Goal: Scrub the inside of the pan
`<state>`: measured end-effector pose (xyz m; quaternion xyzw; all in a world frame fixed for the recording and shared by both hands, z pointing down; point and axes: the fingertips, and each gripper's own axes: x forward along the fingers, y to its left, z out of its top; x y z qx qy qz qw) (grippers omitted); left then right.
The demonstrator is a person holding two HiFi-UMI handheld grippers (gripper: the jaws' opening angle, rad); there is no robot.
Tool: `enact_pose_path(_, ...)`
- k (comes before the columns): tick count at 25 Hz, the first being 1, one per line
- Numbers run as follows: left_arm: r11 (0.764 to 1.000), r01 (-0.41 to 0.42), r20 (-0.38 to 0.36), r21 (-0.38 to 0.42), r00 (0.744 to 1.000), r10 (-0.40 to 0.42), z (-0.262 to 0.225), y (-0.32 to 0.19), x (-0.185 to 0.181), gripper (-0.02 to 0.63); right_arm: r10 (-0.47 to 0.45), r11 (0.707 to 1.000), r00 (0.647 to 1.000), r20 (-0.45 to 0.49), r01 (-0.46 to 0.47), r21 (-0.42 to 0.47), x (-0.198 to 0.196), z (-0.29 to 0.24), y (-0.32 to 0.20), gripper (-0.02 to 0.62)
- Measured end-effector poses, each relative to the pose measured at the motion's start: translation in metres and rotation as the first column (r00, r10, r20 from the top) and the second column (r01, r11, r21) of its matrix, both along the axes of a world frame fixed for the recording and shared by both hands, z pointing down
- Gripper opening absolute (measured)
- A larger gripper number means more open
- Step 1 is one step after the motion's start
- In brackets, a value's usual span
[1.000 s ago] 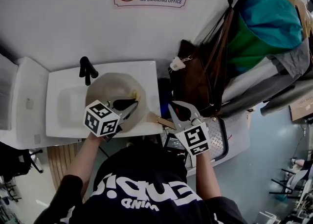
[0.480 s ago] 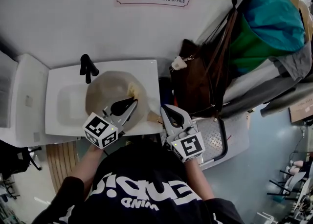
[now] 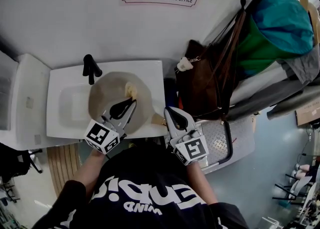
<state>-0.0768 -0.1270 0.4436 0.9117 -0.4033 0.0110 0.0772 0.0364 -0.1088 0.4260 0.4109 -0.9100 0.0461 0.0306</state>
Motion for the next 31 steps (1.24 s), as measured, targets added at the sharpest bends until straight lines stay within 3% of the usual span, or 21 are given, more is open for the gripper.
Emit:
enact_pose_path(5, 0.999, 0.034, 0.012, 0.022, 0.999, -0.034, -0.002, -0.001, -0.006, 0.025, 0.033, 0.999, 0.999, 0.031, -0.033, -0.013, 0.003, -0.002, -0.005, 0.009)
enact_pose_path(31, 0.999, 0.032, 0.040, -0.032, 0.999, -0.031, 0.011, -0.001, -0.008, 0.025, -0.030, 0.999, 0.999, 0.015, 0.030, -0.012, 0.003, 0.002, -0.011, 0.009)
